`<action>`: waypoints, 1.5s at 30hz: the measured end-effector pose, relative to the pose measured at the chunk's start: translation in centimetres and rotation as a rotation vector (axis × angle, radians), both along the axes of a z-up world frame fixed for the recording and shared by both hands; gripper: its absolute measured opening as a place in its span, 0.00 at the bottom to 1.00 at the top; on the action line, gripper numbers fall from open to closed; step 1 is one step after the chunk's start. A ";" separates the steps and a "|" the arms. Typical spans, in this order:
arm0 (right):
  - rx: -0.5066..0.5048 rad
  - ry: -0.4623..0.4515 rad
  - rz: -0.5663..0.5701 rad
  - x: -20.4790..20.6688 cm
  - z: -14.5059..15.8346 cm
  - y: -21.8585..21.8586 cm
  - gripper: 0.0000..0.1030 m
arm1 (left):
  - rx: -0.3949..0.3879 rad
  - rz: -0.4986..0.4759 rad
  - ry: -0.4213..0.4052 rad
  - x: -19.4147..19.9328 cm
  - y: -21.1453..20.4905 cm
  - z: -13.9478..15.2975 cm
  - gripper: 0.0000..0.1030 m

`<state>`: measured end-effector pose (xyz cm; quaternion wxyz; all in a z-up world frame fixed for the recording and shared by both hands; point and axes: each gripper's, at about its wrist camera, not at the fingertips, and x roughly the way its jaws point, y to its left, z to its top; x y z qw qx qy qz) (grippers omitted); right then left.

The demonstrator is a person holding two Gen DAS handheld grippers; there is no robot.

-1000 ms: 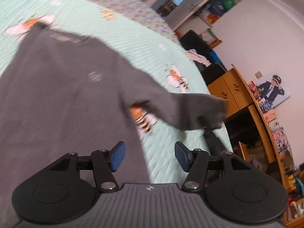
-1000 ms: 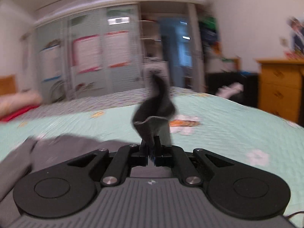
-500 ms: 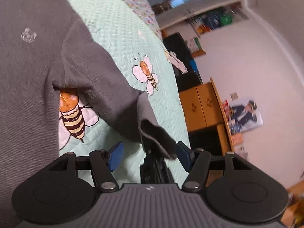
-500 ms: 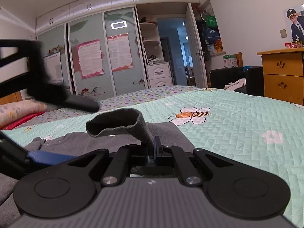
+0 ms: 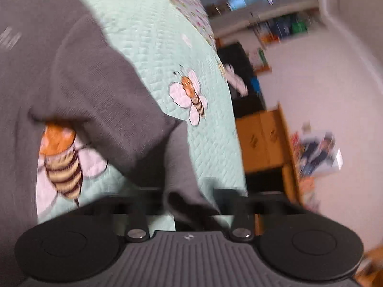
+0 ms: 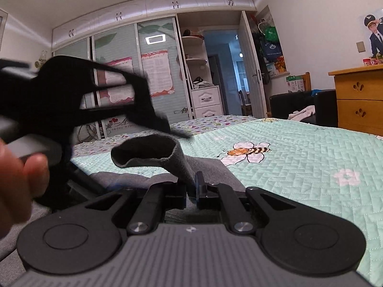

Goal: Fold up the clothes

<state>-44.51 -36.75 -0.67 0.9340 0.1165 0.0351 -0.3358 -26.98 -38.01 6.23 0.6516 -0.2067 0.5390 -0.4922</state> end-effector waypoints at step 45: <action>0.383 0.350 0.465 2.4 7.8 14.4 0.03 | -0.105 0.189 -0.560 15.7 20.6 25.5 0.03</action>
